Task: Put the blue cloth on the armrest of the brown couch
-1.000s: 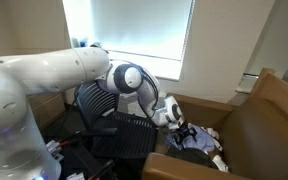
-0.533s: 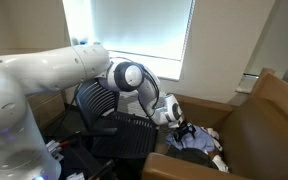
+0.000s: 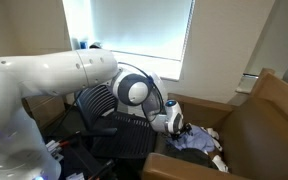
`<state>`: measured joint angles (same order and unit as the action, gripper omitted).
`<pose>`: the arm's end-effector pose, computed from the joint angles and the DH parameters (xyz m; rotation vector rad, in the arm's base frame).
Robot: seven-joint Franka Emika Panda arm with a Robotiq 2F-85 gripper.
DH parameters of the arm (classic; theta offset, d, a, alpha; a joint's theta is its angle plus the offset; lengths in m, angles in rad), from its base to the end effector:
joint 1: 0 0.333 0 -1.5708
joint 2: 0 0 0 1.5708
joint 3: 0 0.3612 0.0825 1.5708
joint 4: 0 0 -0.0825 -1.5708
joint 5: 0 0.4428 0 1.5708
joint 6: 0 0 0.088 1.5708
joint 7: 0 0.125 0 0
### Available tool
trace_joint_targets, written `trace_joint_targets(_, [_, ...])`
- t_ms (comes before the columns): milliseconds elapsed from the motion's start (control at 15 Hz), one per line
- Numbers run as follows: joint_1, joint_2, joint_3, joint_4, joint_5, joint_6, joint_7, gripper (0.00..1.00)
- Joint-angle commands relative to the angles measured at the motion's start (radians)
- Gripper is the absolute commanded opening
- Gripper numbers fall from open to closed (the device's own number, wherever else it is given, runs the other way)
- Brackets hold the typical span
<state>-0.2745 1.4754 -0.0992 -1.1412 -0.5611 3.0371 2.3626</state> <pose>0.7491 -0.2261 -0.1417 -1.4631 2.4878 -0.6194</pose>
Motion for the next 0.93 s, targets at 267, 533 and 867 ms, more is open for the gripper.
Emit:
trace_joint_targets(267, [-0.001,-0.002,0.003,-0.001,-0.001,-0.009,-0.01,1.0])
trace_joint_targets(533, [0.112,0.003,-0.144,-0.036,0.377,-0.034,-0.166,0.75])
trace_joint_targets(867, [0.112,0.003,-0.163,-0.033,0.295,-0.085,-0.048,0.44])
